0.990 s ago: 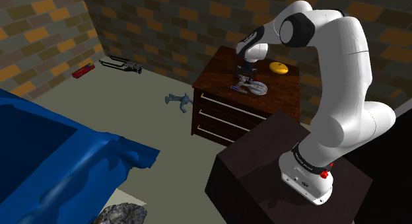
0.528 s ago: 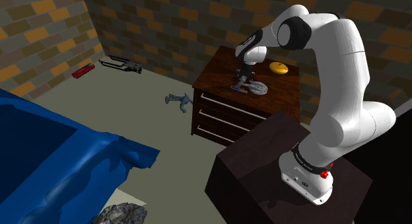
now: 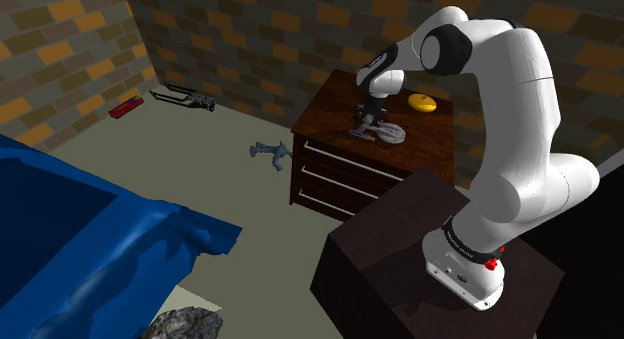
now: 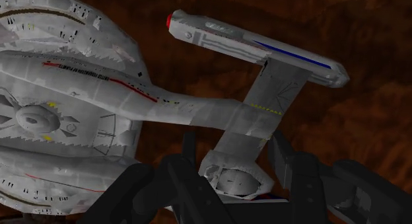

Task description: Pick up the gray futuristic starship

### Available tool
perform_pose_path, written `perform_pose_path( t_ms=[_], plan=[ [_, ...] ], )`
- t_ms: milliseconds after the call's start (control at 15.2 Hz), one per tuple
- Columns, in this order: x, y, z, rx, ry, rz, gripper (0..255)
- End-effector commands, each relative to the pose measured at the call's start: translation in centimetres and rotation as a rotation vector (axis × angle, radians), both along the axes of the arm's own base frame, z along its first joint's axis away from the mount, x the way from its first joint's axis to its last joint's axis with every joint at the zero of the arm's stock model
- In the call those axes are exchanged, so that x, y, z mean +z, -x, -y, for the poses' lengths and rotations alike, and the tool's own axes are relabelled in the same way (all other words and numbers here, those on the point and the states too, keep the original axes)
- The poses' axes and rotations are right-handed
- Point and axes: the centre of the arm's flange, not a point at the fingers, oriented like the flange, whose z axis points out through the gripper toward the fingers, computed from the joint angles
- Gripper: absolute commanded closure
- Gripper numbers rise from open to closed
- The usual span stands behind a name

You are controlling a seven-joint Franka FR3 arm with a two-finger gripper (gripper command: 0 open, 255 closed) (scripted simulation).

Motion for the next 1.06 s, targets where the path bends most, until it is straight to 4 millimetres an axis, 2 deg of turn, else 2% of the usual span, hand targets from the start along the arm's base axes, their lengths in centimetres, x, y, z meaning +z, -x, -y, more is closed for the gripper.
perform_pose_path(
  t_ms=[0, 858, 990],
  plan=[
    [0.8, 0.0, 0.0, 0.0, 0.0, 0.001, 255],
    [7.7, 0.0, 0.0, 0.0, 0.0, 0.001, 255],
    [7.8, 0.0, 0.0, 0.0, 0.0, 0.001, 255]
  ],
)
